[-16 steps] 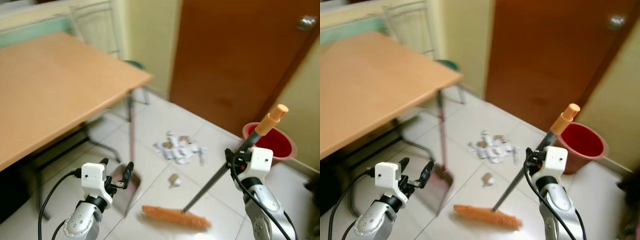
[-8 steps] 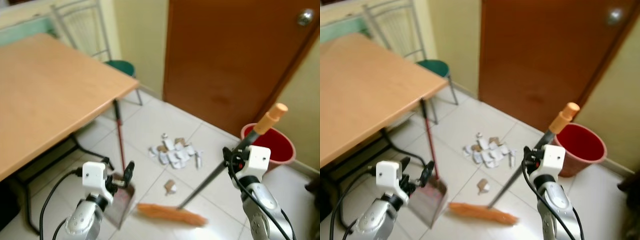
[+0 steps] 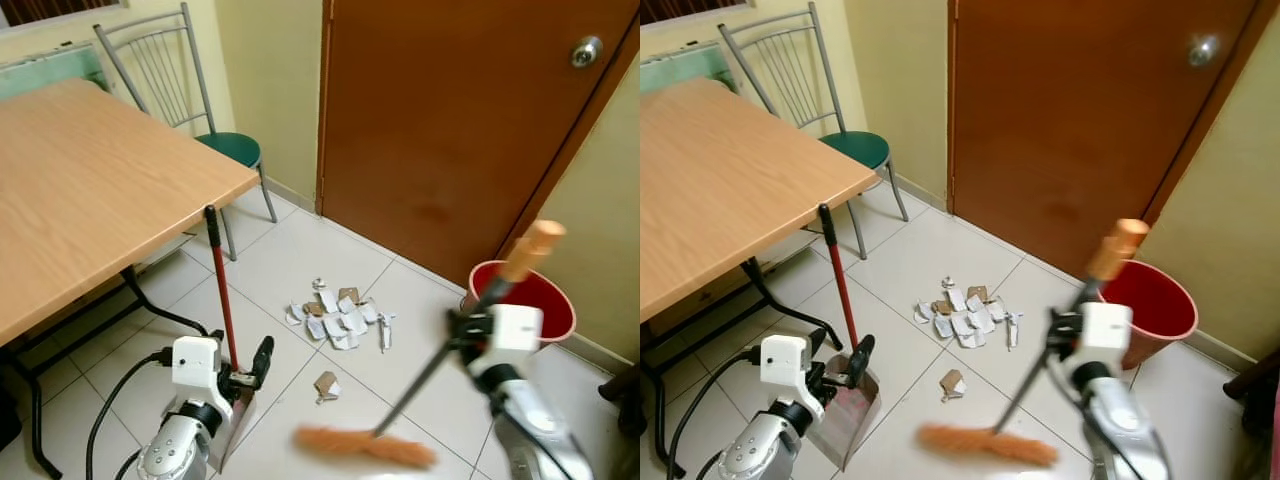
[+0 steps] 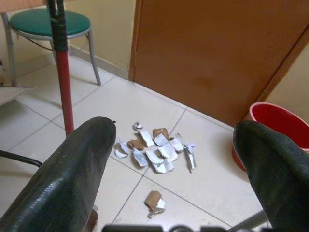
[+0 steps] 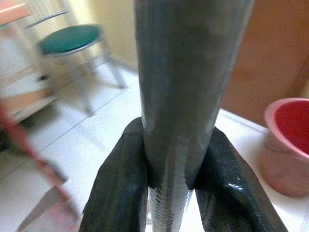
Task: Sweep floor
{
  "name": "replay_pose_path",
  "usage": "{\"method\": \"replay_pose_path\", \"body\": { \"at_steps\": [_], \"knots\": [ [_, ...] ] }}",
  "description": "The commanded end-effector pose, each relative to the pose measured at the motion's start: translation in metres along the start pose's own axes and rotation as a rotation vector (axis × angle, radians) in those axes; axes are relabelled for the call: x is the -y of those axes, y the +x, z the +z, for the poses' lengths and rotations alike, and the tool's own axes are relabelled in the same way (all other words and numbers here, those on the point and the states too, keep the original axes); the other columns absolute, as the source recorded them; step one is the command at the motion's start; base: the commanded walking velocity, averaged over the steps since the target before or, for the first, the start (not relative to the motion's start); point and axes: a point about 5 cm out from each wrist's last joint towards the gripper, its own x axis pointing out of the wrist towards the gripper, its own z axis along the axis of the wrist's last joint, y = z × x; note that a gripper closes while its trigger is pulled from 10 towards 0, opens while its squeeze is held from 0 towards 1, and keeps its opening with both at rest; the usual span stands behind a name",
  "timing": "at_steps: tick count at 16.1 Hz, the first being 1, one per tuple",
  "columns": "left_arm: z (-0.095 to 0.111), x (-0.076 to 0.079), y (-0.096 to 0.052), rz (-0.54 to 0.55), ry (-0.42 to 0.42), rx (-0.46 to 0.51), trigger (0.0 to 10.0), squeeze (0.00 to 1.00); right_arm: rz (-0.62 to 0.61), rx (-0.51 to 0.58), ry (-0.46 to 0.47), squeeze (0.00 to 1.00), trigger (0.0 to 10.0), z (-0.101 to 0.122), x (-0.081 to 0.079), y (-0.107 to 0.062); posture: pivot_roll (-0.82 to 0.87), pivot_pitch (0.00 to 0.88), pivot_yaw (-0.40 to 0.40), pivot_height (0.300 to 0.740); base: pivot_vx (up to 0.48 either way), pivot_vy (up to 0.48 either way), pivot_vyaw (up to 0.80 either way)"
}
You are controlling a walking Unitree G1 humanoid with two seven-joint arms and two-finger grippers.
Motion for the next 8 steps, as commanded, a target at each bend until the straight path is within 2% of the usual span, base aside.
{"method": "replay_pose_path", "body": {
  "at_steps": [1, 5, 8],
  "knots": [
    [-0.001, -0.001, 0.002, -0.019, 0.009, -0.018, 10.0, 0.0, 0.076, 0.074, -0.04, 0.0, 10.0, 0.015, -0.011, 0.005, 0.05, 0.06, -0.015, 0.74, 0.0, 0.0, 0.0],
    [0.003, -0.002, 0.01, -0.175, 0.038, -0.074, 10.0, 0.0, 0.36, 0.101, -0.228, 0.0, 10.0, 0.028, -0.043, 0.018, 0.06, 0.064, -0.017, 0.74, 0.0, 0.0, 0.0],
    [0.009, 0.006, 0.009, -0.293, -0.043, -0.12, 10.0, 0.0, 0.564, 0.1, -0.33, 0.0, 10.0, 0.024, -0.069, 0.015, 0.07, 0.069, -0.024, 0.74, 0.0, 0.0, 0.0]
  ]
}}
